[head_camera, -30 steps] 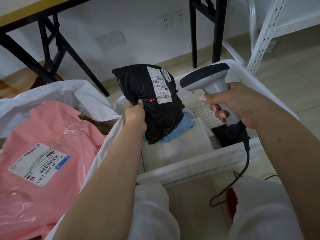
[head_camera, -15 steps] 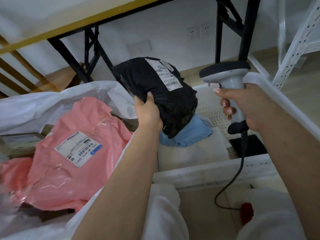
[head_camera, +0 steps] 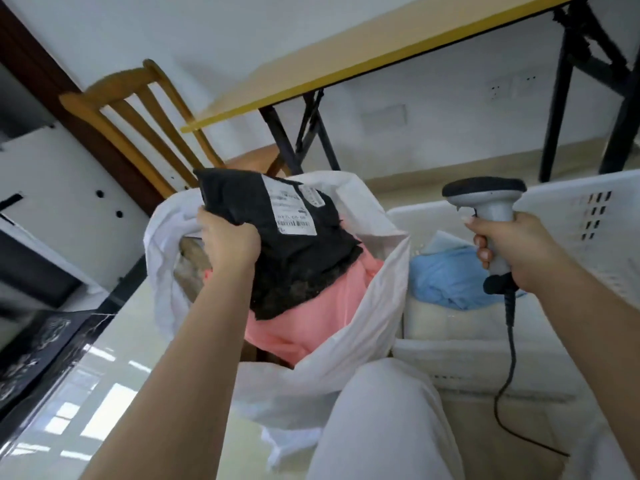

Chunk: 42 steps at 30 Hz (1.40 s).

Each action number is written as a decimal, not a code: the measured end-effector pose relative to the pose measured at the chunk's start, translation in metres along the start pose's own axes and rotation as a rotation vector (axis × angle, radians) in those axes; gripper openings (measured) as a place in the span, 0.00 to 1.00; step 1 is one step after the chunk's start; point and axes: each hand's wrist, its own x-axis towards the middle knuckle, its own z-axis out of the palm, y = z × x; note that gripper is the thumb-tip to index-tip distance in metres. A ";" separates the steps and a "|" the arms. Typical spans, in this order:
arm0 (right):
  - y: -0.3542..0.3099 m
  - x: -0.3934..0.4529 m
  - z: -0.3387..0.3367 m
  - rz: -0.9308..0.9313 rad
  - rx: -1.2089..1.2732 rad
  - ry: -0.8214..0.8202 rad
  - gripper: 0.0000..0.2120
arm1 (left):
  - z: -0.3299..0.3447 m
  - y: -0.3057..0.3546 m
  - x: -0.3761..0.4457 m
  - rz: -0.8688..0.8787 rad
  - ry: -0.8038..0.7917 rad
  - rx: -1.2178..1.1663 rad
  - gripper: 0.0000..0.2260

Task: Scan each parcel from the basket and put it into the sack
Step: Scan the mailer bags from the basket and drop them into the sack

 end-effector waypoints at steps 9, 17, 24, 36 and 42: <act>0.005 -0.002 0.009 0.039 -0.086 0.025 0.08 | 0.048 -0.028 -0.025 0.566 -0.590 0.974 0.34; 0.002 -0.004 -0.015 0.057 -0.126 0.055 0.08 | 0.047 -0.080 0.002 0.154 -0.715 1.158 0.38; 0.000 -0.008 -0.043 0.094 -0.079 0.090 0.08 | 0.058 -0.049 -0.001 0.254 -0.799 1.080 0.36; 0.027 0.026 -0.094 0.167 0.044 0.179 0.11 | 0.182 0.028 -0.085 0.751 -0.581 0.522 0.18; 0.059 0.072 -0.112 0.315 -0.007 0.237 0.12 | 0.306 0.009 -0.126 0.582 -0.872 0.409 0.21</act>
